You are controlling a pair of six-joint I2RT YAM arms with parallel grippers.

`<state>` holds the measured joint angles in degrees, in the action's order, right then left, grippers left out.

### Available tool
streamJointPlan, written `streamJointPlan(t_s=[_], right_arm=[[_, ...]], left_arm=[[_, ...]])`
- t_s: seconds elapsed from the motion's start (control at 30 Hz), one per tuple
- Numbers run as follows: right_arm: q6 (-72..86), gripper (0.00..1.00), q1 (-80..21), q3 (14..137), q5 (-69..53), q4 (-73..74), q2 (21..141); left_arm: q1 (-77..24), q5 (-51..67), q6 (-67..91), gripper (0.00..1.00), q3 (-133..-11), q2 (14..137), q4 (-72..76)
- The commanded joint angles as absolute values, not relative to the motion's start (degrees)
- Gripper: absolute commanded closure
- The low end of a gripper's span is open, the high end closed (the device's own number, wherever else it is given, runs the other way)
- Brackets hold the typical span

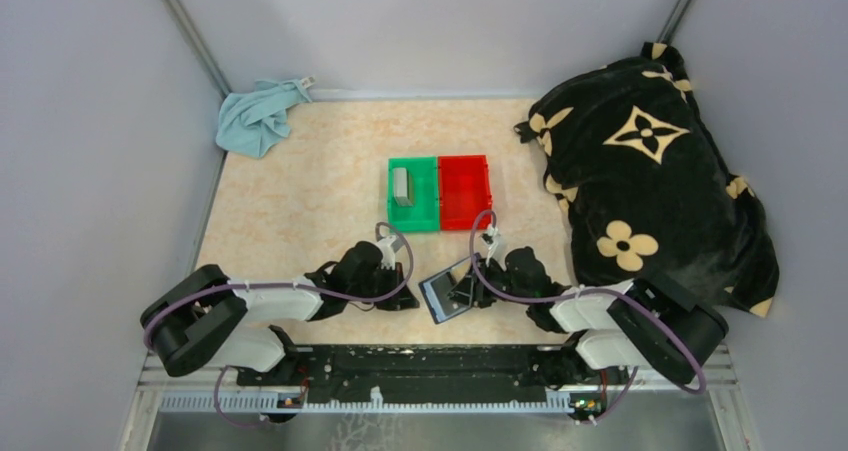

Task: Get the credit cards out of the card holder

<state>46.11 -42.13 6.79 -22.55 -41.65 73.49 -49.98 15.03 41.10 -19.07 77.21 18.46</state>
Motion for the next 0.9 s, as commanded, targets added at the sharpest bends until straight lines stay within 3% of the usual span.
streamJointPlan(t_s=[0.0, 0.23, 0.47, 0.87], right_arm=[[44.1, 0.72, -41.7, 9.5, -20.8, -39.7, 72.2], [50.6, 0.78, -42.6, 8.3, -13.8, -43.3, 73.4], [53.4, 0.81, -49.2, 11.4, -2.3, -37.0, 72.4], [63.6, 0.86, -56.1, 9.7, 8.0, -48.1, 79.2]], left_arm=[[-49.7, 15.7, 41.2, 1.0, -18.8, 76.4, 20.0], [-49.7, 19.1, 42.8, 1.0, -19.4, 73.0, 22.1], [-49.7, 19.5, 43.9, 1.0, -18.7, 73.5, 23.6], [-49.7, 17.6, 47.9, 1.0, -15.2, 81.1, 35.1]])
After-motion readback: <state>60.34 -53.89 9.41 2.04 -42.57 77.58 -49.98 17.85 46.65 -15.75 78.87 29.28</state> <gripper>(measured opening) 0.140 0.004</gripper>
